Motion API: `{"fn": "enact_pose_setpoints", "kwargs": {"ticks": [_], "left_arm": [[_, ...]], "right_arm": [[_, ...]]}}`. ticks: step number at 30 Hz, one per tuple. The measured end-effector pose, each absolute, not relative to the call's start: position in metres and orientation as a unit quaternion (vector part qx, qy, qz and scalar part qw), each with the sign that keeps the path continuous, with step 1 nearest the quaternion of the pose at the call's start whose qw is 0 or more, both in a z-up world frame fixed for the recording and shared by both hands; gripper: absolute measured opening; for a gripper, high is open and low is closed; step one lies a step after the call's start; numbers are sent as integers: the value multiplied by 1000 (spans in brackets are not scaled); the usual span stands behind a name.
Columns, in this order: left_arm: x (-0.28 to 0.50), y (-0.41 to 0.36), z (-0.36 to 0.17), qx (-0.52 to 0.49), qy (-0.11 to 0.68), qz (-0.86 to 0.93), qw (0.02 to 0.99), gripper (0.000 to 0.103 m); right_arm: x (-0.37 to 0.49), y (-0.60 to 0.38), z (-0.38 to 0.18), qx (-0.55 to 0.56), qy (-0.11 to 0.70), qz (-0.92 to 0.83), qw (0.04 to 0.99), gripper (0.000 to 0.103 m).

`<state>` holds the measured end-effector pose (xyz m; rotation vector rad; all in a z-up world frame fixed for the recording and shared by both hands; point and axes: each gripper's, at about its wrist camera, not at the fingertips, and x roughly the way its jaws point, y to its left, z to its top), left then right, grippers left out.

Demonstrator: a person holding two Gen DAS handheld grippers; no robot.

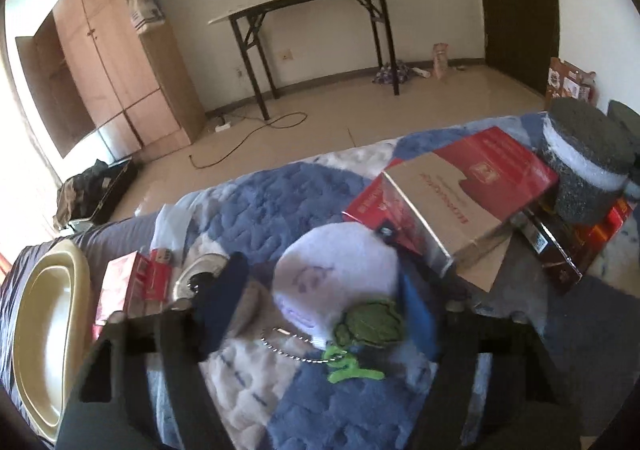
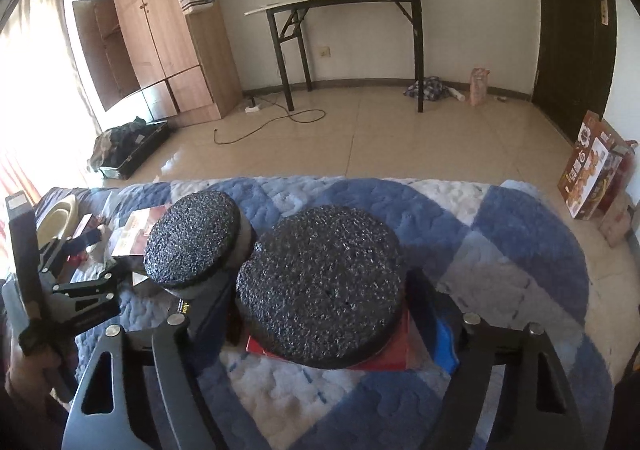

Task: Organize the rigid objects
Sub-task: 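Close the left tool on the white plush ball while the right tool grips the black foam cylinder, then carry the plush ball into the yellow basin with the left tool while the right tool drops the cylinder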

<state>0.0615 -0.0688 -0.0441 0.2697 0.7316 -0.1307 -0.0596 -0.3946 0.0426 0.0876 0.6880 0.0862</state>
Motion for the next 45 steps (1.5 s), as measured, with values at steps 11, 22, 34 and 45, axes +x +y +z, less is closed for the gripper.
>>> {"fn": "enact_pose_setpoints", "kwargs": {"ticks": [11,22,34,45], "left_arm": [[53,-43,-31,52,357,-87,928,55],[18,23,39,-22,307,-94,947,55],[-89,274,85,-78,282,36,955,55],[11,319,14,-45,391,40,918,55]], "right_arm": [[-59,-394,39,17,331,56,942,70],[-92,-389,69,6,256,62,965,69],[-143,-233,126,-69,192,326,923,69],[-44,70,31,-204,310,473,799,68]]}}
